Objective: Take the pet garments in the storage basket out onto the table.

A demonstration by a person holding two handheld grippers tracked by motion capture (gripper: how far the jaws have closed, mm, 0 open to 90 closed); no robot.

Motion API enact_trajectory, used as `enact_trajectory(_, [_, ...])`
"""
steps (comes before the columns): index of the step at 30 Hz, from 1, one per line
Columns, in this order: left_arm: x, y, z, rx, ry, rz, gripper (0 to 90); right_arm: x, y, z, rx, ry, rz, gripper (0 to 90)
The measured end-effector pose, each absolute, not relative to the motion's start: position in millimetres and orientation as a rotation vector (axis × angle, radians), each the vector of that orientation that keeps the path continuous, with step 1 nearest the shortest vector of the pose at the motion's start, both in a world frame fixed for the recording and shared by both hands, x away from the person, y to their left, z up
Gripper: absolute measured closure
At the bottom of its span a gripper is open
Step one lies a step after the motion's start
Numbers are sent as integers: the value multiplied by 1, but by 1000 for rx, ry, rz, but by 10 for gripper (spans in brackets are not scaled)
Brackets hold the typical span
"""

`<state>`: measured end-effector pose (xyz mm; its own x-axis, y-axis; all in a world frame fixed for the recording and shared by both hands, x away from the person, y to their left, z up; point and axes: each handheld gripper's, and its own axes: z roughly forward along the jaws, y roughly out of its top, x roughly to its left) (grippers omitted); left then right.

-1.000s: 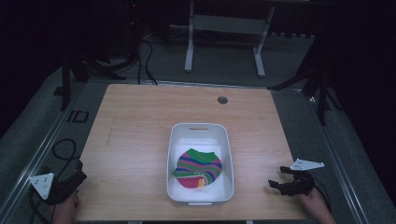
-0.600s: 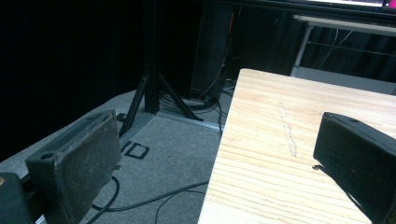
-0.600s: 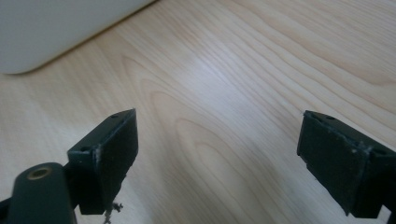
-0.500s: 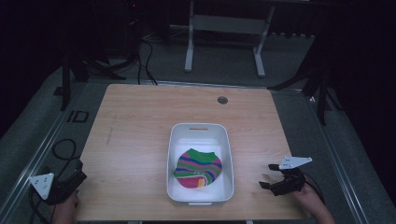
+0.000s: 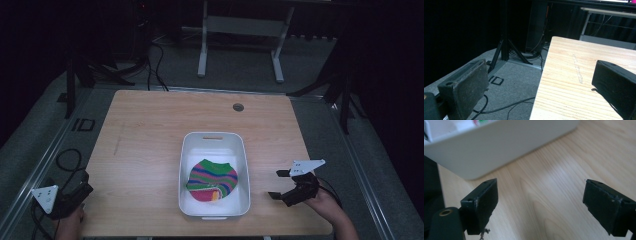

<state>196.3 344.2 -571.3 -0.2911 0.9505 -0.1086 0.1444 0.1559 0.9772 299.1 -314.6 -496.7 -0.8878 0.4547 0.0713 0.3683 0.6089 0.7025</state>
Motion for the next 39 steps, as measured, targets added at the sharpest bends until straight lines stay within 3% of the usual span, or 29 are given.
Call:
enact_trajectory(22, [196,345,-571,1077,1605,1219,12,306,-242,-447,458,2801,1186,126])
enact_trajectory(39, [196,346,-571,1078,1599,1214,12,317,-175,-451,284,2911,1110,134])
